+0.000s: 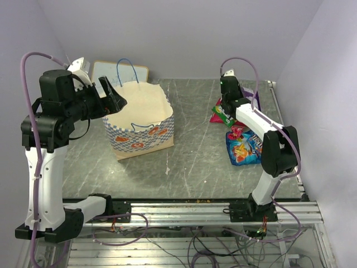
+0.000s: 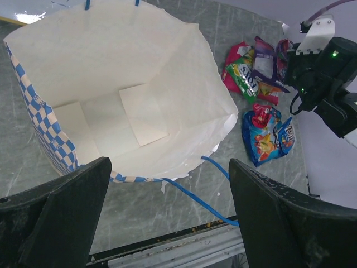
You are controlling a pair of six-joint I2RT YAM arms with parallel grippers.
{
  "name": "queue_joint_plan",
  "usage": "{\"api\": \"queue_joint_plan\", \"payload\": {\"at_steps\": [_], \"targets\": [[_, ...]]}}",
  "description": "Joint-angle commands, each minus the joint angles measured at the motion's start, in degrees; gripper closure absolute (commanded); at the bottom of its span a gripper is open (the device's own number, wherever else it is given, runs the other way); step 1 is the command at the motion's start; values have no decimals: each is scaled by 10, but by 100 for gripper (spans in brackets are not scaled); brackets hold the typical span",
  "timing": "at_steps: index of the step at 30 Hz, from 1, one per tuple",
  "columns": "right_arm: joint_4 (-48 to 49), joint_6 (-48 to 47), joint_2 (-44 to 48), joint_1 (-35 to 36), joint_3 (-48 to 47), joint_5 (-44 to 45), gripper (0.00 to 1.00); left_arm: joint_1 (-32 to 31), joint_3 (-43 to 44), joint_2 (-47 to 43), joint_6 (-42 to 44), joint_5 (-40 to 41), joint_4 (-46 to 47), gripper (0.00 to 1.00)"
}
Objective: Take the snacks out of the paper bag
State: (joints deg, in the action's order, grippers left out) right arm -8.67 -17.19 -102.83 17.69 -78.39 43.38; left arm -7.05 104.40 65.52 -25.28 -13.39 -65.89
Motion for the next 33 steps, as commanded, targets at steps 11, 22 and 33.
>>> {"api": "queue_joint_plan", "payload": {"at_steps": [11,22,33], "targets": [[-51,58,2,1,19,-65,69,4,-10,-3,4,-25,8,4],[-119,73,64,7,-37,-97,35,3,-19,-15,-18,-36,18,4],[-261,240,176,233,-101,-82,0,4,-92,-35,-56,-50,66,5]]}}
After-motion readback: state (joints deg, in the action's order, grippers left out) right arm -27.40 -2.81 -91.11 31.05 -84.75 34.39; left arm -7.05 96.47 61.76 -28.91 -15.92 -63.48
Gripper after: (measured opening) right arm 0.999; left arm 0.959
